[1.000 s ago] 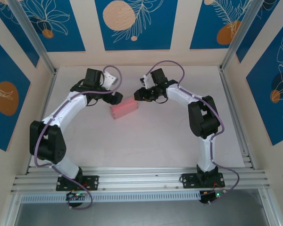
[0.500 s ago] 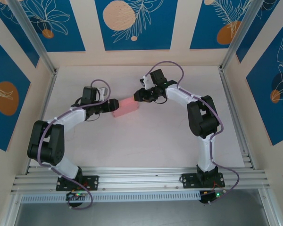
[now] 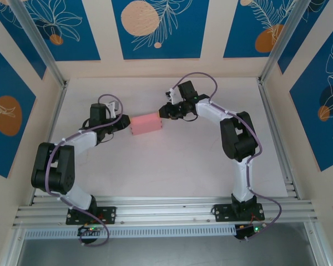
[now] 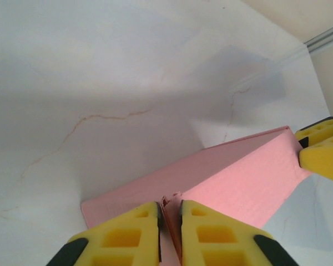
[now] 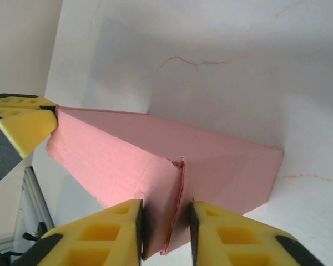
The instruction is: Fold the paper box
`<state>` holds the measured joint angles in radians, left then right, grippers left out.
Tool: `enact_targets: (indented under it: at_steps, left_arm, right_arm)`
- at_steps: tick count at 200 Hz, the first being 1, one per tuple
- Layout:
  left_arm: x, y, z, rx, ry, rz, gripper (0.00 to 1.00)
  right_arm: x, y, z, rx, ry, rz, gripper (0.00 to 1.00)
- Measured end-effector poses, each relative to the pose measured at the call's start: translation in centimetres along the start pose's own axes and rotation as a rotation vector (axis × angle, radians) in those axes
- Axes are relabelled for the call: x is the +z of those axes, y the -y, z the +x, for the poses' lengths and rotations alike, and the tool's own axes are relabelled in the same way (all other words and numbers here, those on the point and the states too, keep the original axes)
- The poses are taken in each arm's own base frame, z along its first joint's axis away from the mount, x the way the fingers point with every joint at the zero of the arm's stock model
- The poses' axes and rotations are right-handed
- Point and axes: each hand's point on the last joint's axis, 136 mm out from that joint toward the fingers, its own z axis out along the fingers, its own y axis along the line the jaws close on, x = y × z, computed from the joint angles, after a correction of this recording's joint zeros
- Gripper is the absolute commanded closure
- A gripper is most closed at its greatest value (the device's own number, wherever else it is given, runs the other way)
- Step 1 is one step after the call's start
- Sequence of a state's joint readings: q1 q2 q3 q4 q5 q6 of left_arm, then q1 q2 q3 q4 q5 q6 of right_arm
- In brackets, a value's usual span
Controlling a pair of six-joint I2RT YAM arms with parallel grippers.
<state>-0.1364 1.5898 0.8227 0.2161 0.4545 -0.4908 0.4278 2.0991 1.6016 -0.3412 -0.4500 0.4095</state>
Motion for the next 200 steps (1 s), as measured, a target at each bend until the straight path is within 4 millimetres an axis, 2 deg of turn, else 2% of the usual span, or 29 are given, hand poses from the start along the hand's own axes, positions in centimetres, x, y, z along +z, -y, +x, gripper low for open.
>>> enact_targets:
  at_steps: [44,80,129,163,171,181,200]
  left_arm:
    - [0.0,-0.1,-0.2,0.009,0.023,0.026,0.93]
    - [0.0,0.2,0.1,0.017,0.025,0.055,0.92]
    - [-1.1,0.9,1.7,0.031,0.035,0.101,0.87]
    - [-2.2,1.4,4.1,0.028,0.041,0.128,0.83]
    - [-2.2,0.7,5.4,0.010,0.020,0.105,0.78]
    - [-2.2,-0.8,7.9,-0.030,-0.035,0.059,0.68]
    - [-2.9,-3.0,11.6,-0.100,-0.115,-0.027,0.61]
  right_arm:
    - [0.1,0.2,0.0,0.012,0.013,-0.059,0.83]
    - [0.0,0.2,0.2,0.008,0.037,-0.095,0.84]
    - [-0.9,-0.4,2.7,-0.007,0.057,-0.064,0.83]
    - [-1.2,-0.6,5.5,-0.024,0.065,0.001,0.80]
    - [-1.0,-0.3,6.7,-0.020,0.054,0.021,0.79]
    - [-0.6,0.4,8.4,-0.002,0.030,0.049,0.76]
    - [-0.2,1.6,11.9,0.033,-0.019,0.105,0.69]
